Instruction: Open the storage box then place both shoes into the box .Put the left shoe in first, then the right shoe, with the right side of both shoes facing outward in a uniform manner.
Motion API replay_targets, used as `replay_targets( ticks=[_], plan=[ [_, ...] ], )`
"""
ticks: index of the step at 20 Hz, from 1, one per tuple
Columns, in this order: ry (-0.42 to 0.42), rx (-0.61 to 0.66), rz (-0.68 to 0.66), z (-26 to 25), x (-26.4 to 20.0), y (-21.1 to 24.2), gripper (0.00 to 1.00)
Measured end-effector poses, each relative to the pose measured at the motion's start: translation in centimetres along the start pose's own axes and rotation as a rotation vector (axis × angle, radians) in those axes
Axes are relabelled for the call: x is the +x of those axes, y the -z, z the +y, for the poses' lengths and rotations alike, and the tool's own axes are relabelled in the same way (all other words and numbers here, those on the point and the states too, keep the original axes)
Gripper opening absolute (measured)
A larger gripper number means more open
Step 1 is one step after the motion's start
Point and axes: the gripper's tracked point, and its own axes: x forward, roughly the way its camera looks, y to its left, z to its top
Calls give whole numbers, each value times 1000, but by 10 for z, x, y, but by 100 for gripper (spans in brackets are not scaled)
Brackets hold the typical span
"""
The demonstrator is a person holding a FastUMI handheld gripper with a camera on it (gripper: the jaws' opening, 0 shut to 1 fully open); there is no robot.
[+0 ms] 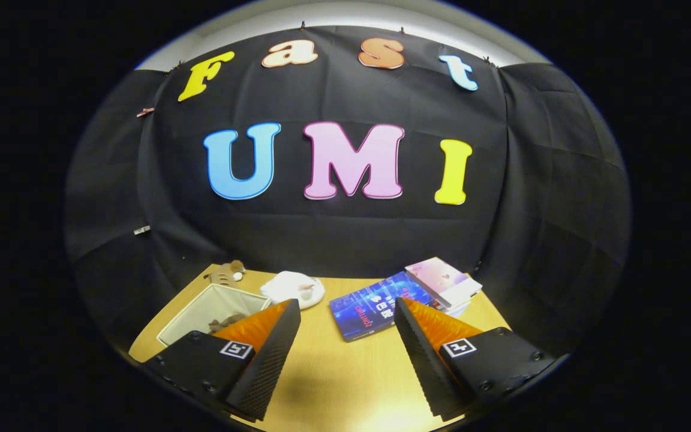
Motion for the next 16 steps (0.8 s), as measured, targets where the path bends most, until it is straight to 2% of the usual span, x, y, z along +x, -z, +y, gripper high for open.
replay_targets(
  ticks=[8, 16],
  plan=[
    [49, 37, -85, -58, -45, -4, 98],
    [78, 22, -95, -74, -61, 2, 98]
  ],
)
